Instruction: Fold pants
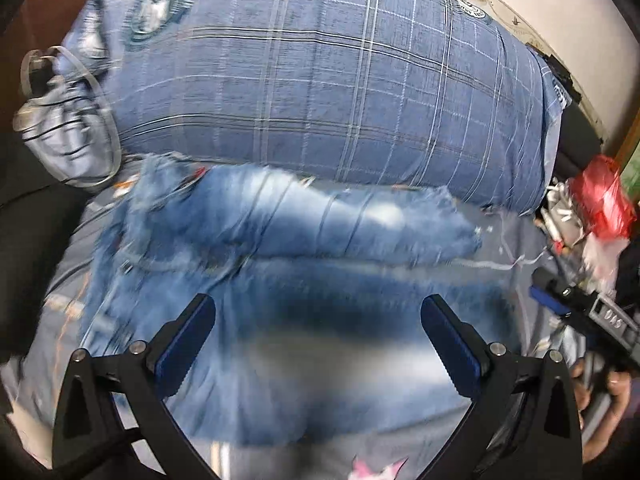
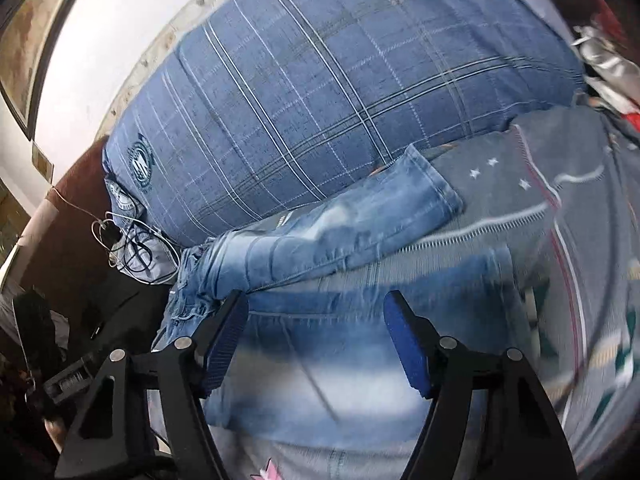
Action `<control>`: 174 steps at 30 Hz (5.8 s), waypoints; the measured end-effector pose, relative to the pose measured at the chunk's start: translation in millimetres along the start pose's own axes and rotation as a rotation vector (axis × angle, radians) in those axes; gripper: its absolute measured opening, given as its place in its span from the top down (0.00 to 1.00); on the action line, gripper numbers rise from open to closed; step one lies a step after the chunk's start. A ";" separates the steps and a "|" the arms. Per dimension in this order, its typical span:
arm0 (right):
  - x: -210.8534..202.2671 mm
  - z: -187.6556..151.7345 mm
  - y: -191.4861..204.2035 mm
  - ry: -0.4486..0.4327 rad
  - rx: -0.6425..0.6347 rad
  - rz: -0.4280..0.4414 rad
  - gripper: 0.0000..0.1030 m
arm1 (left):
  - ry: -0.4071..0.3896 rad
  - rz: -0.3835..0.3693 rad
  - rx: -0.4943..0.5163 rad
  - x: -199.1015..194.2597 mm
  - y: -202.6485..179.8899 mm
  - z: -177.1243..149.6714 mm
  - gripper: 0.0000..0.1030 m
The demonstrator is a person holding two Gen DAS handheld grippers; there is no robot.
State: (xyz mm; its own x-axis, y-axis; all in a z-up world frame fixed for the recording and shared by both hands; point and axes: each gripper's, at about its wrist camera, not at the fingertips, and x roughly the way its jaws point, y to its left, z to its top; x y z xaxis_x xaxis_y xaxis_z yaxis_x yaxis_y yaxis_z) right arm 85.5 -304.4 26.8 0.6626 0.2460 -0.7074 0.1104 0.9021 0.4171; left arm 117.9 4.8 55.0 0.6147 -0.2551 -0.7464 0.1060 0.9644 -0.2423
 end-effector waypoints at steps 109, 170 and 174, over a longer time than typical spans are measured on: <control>-24.7 -50.3 -112.8 0.138 0.159 0.095 0.90 | 0.208 -0.493 -0.594 79.5 7.9 -97.3 0.95; 137.0 15.9 111.5 0.276 -0.122 0.257 0.39 | 0.063 -0.299 -0.696 58.7 181.5 33.3 0.25; 207.4 39.6 139.3 0.378 -0.117 0.274 0.39 | 0.047 -0.344 -0.746 62.2 199.7 35.5 0.25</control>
State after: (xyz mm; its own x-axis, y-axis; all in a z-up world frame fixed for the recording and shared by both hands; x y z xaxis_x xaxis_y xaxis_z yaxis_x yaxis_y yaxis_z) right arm 267.6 -141.8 -39.2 0.3373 0.5722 -0.7475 -0.1290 0.8147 0.5654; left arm 205.1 184.0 -17.8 0.6075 -0.5467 -0.5762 -0.2751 0.5356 -0.7984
